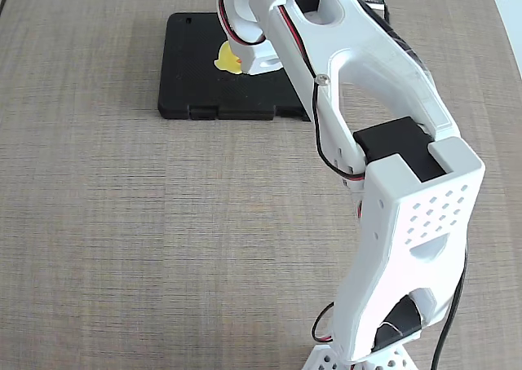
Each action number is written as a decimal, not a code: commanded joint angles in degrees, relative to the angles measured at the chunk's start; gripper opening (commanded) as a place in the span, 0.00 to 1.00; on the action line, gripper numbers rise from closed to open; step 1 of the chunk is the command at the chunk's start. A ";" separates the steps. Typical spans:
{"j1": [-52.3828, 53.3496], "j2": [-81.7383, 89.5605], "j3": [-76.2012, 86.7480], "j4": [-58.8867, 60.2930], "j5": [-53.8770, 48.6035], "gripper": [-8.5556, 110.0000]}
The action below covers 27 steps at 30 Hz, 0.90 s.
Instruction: Grasp a duck and put it on the black surface.
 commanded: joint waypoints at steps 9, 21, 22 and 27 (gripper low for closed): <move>0.35 -3.34 -3.25 -6.86 -0.26 0.12; 3.25 -2.55 -3.52 -6.94 0.26 0.32; 3.87 -2.20 -3.52 -6.86 0.26 0.32; 6.68 9.49 -0.62 -5.98 0.35 0.32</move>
